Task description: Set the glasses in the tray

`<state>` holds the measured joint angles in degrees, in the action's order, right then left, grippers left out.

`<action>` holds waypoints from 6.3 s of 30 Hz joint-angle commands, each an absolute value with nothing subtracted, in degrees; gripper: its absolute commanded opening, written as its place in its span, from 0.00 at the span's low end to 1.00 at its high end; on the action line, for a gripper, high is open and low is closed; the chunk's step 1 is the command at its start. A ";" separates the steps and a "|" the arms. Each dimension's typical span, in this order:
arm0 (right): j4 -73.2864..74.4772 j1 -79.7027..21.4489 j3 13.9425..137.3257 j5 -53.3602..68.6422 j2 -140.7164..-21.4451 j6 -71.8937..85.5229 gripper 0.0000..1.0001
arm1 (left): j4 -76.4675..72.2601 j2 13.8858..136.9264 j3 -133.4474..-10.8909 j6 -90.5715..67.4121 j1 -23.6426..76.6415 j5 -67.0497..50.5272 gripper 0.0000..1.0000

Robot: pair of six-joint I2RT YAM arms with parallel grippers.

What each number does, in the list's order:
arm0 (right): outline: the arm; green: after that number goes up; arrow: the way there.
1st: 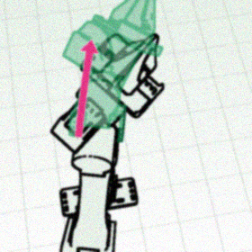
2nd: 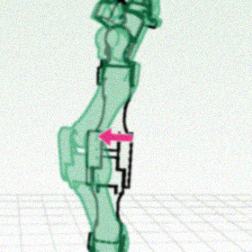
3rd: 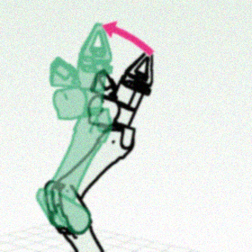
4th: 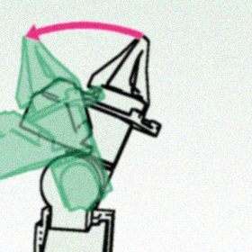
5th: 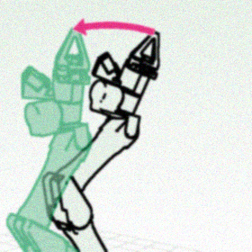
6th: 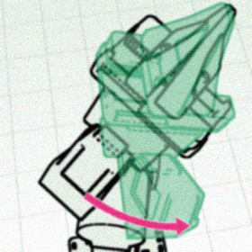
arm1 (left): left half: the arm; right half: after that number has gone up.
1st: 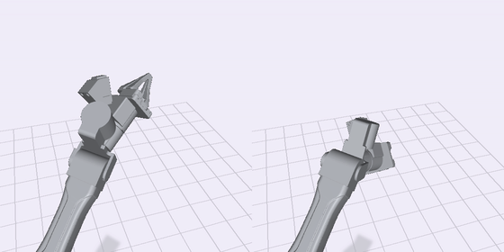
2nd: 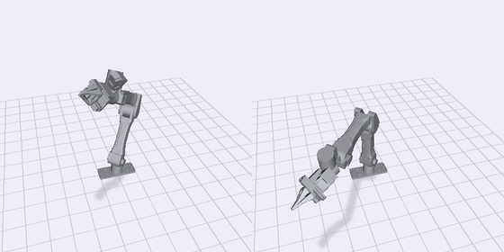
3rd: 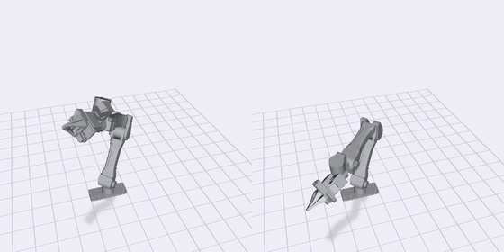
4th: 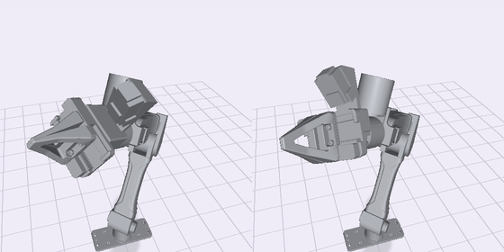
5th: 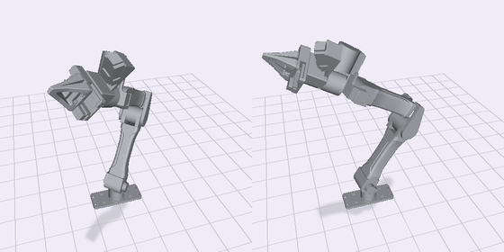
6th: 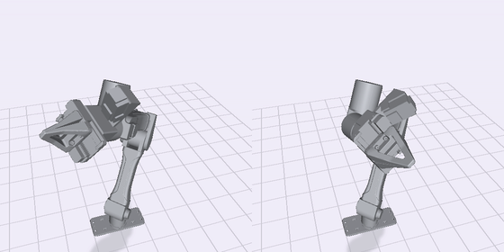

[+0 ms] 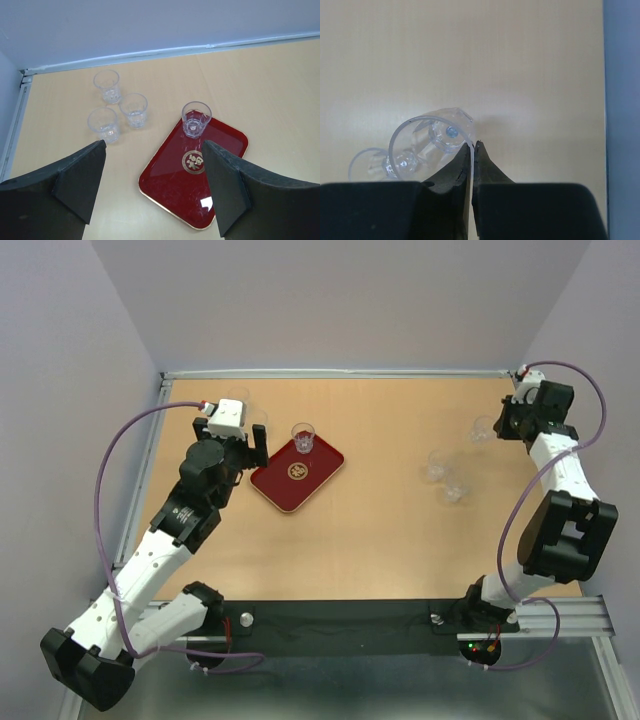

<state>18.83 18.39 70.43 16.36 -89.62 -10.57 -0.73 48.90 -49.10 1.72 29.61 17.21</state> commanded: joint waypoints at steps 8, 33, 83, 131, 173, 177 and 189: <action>15.56 15.56 78.13 22.76 -90.09 -8.88 0.00 | -4.22 47.64 -48.43 2.81 29.53 19.07 0.88; 15.82 -17.22 86.74 32.70 -104.31 -13.36 0.01 | -4.83 47.64 -47.81 3.52 29.44 21.18 0.88; 16.96 -32.08 103.01 14.15 -121.82 -13.53 0.68 | -5.01 47.11 -47.46 4.22 29.44 22.24 0.88; 3.96 -1.59 51.78 28.90 -66.62 -11.44 0.88 | -8.26 50.80 -44.38 3.78 25.32 20.51 0.88; -1.41 2.55 46.85 31.64 -60.64 -9.75 0.88 | -5.19 98.52 -64.24 -29.27 -8.88 -16.18 0.88; -1.41 2.55 46.76 31.90 -60.73 -9.93 0.88 | -4.83 101.68 -66.70 -29.53 -8.88 -16.08 0.81; -1.41 2.55 46.67 32.52 -60.73 -10.46 0.88 | -3.69 106.70 -71.45 -30.32 -8.79 -14.94 0.56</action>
